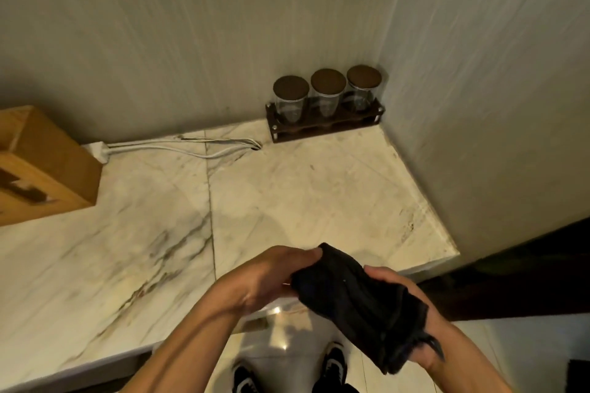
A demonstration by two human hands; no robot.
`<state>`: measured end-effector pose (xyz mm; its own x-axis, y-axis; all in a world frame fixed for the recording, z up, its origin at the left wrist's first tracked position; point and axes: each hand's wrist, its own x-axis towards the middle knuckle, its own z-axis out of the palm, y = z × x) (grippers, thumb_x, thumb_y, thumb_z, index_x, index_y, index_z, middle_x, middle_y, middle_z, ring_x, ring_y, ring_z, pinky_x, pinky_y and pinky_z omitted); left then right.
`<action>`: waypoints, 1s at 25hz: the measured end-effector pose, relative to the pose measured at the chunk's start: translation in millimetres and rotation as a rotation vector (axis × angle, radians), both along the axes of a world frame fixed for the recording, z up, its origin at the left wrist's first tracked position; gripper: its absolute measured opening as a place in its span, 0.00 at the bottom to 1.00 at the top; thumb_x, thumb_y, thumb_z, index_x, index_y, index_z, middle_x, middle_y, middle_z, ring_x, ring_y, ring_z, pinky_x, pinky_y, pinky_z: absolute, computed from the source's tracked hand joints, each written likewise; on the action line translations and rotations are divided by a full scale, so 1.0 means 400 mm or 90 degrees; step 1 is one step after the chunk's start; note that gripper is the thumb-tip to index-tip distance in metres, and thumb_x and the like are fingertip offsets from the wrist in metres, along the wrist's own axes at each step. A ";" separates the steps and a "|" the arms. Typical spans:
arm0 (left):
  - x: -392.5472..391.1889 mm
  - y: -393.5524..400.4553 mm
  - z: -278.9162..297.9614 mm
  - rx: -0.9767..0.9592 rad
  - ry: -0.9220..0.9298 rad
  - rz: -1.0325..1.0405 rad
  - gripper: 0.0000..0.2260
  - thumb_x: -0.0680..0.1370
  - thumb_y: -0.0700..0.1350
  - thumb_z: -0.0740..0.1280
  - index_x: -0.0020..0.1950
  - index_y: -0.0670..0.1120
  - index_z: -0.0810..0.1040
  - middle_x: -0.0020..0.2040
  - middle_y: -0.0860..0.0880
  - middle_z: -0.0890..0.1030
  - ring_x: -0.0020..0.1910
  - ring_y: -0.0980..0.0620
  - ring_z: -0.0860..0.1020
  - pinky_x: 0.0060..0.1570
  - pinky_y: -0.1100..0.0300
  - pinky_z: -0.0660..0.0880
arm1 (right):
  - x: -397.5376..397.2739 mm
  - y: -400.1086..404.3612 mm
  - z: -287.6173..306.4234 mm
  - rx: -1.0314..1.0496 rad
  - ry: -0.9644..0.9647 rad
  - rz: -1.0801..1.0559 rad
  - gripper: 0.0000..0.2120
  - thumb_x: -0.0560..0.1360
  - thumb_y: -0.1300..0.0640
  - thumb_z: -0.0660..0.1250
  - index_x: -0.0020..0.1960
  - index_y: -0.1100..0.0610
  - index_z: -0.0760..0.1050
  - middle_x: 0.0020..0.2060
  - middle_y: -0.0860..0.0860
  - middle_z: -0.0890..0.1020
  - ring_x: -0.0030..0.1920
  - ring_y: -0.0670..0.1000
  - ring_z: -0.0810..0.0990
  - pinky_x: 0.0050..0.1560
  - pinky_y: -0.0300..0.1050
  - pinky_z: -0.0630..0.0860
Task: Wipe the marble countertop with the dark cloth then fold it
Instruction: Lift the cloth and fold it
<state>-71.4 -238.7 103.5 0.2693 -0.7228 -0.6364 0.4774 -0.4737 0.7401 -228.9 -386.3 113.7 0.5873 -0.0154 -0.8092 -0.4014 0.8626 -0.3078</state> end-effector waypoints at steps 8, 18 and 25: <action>0.042 0.082 0.044 -0.033 -0.062 0.187 0.07 0.74 0.42 0.69 0.51 0.43 0.79 0.46 0.42 0.81 0.45 0.47 0.77 0.43 0.55 0.72 | 0.070 0.028 0.038 0.006 -0.097 0.040 0.32 0.74 0.37 0.59 0.57 0.65 0.80 0.56 0.65 0.81 0.55 0.63 0.81 0.60 0.58 0.74; 0.036 0.223 -0.003 -0.038 -0.004 0.437 0.11 0.77 0.41 0.66 0.60 0.44 0.75 0.51 0.42 0.85 0.48 0.45 0.84 0.41 0.52 0.80 | 0.166 0.080 -0.052 -0.197 -0.077 0.157 0.12 0.73 0.64 0.67 0.56 0.65 0.76 0.46 0.61 0.84 0.47 0.57 0.83 0.52 0.57 0.80; 0.016 0.381 -0.095 0.039 0.088 0.597 0.10 0.78 0.43 0.65 0.58 0.44 0.77 0.50 0.43 0.85 0.46 0.45 0.84 0.33 0.53 0.79 | 0.299 0.214 -0.149 -0.251 -0.031 0.266 0.12 0.71 0.73 0.66 0.53 0.65 0.77 0.46 0.62 0.83 0.47 0.58 0.81 0.52 0.52 0.80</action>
<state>-65.1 -86.3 65.5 0.6423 -0.2141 -0.7359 0.7645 0.1108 0.6350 -109.2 -300.5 53.9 0.6453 -0.0689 -0.7608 -0.6607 0.4495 -0.6011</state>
